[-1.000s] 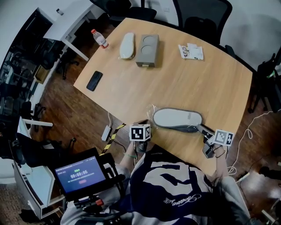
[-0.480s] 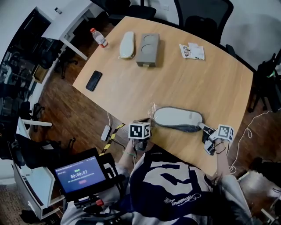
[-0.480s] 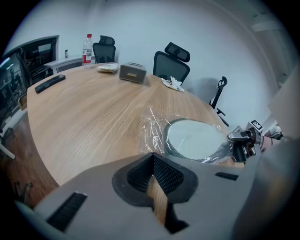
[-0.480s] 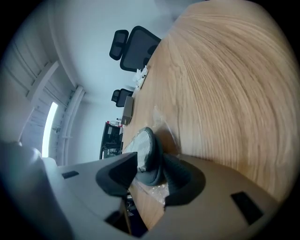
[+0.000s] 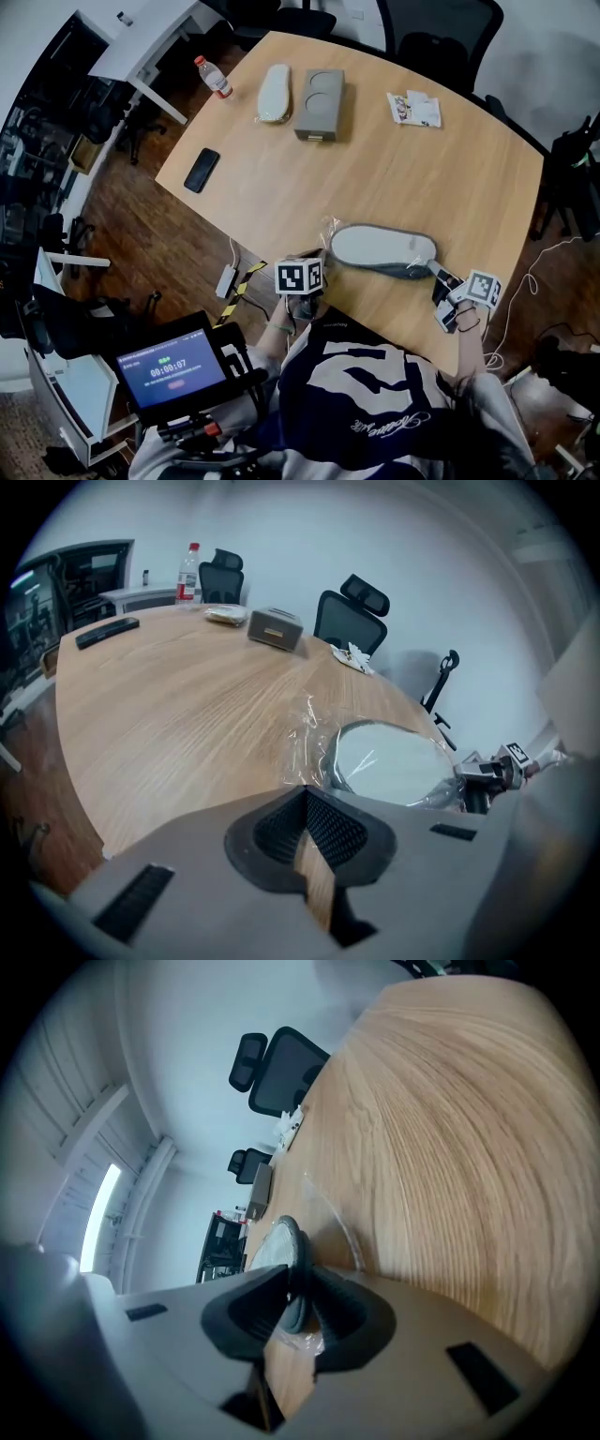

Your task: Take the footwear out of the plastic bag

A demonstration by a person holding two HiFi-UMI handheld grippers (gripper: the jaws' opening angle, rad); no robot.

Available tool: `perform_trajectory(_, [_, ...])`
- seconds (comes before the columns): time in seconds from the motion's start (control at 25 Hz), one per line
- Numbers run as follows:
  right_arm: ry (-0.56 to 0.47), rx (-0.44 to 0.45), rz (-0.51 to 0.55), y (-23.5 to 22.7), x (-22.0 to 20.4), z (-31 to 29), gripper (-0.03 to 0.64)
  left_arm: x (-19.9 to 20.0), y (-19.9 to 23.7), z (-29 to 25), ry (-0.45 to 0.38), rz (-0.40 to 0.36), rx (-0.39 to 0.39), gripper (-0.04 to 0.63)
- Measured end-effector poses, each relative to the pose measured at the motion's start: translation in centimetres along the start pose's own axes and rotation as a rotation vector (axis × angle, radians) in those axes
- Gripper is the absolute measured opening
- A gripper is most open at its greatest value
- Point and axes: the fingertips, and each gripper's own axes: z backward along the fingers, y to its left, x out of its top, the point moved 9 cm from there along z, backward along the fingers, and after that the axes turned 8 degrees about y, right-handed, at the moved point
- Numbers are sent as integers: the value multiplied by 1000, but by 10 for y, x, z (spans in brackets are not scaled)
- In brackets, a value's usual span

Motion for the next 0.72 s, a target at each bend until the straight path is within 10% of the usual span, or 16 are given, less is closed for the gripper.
perform_trajectory(0.72, [-268, -84, -11, 8, -37, 66, 71, 41, 55, 11, -13, -90, 185, 2])
